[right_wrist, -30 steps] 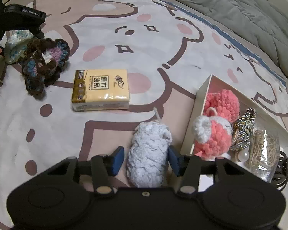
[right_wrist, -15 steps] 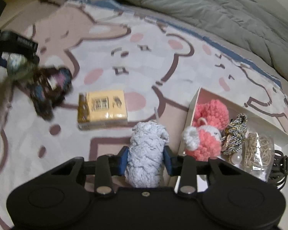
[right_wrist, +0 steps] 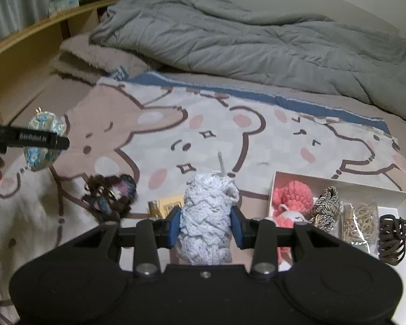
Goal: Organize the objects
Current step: 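Carry the pouch with the left tool while the right tool carries the knit piece over the box, then lower and release the pouch from the left tool while the right tool releases the knit piece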
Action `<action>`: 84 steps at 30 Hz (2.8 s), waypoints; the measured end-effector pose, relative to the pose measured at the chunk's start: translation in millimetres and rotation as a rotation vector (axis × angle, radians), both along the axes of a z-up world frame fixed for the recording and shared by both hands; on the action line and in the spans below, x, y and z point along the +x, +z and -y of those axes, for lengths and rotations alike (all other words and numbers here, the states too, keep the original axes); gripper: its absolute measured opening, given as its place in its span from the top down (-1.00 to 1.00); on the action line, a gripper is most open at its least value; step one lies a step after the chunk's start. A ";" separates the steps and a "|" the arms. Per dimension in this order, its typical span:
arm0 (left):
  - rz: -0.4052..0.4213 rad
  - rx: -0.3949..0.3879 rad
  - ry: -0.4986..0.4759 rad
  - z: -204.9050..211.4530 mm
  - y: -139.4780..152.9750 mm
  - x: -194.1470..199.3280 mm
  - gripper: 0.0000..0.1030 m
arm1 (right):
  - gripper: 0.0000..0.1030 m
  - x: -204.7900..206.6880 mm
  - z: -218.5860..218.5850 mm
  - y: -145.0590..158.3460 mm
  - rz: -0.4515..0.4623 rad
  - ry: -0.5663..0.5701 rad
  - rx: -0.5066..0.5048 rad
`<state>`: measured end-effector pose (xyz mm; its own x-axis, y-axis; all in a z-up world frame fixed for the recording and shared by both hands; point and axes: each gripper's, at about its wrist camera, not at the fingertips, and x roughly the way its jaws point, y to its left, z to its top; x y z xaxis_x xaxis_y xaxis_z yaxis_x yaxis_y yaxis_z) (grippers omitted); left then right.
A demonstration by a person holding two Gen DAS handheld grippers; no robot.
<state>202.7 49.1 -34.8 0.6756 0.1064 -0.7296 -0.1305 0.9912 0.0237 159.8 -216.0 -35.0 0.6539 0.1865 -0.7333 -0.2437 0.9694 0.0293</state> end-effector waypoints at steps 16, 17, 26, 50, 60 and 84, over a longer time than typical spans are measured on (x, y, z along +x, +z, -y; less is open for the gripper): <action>0.079 -0.021 -0.174 47.2 35.5 -54.5 -0.63 | 0.23 -26.7 11.9 28.5 0.077 -0.049 0.087; 0.080 -0.023 -0.181 49.9 35.9 -55.6 -0.63 | 0.23 -27.9 12.4 29.8 0.081 -0.048 0.089; 0.066 -0.059 -0.245 82.8 32.9 -56.3 -0.63 | 0.23 -36.8 32.8 34.9 0.100 -0.080 0.088; -0.016 -0.142 -0.490 227.4 6.2 -57.8 -0.63 | 0.23 -58.4 140.8 11.6 0.066 -0.233 0.040; -0.101 -0.172 -0.581 275.6 -18.8 -53.4 -0.63 | 0.23 -59.7 170.7 -10.0 0.004 -0.254 0.024; -0.223 -0.077 -0.687 319.2 -76.3 -31.7 -0.63 | 0.22 -36.1 202.8 -68.5 -0.175 -0.277 -0.008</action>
<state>170.9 -270.1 -111.1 0.4056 -0.3462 -0.8460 0.5220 0.8474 -0.0965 123.7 -418.8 -103.5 0.5425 0.0128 -0.8399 0.0376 0.9985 0.0396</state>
